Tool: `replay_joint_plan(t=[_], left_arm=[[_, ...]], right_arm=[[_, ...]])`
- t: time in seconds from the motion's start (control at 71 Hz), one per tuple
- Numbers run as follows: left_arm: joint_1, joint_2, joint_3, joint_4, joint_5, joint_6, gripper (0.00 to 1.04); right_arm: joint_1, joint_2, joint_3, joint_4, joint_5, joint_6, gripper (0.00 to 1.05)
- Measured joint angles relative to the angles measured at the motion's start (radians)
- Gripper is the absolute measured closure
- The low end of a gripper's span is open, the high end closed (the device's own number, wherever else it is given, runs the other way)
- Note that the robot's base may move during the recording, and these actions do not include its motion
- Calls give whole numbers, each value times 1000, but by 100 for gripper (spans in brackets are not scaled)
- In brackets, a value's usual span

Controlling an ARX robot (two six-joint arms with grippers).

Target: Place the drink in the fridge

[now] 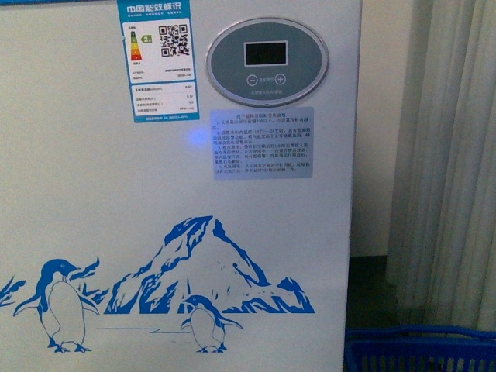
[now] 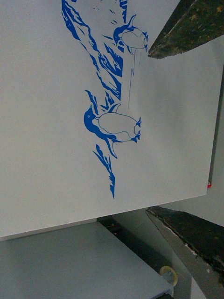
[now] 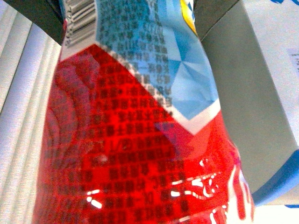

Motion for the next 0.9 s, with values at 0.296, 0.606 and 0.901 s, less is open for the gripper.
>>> replay_joint_plan(t=[0.296,0.606,0.901], left_arm=[[0,0,0,0,0,0,8],[0,0,0,0,0,0,8],[0,0,0,0,0,0,8]], right_arm=[[0,0,-6,-2,1,-4,65],[0,-2,-6,-2,1,-6,65],[0,-2,-6,-2,0,-8,65]])
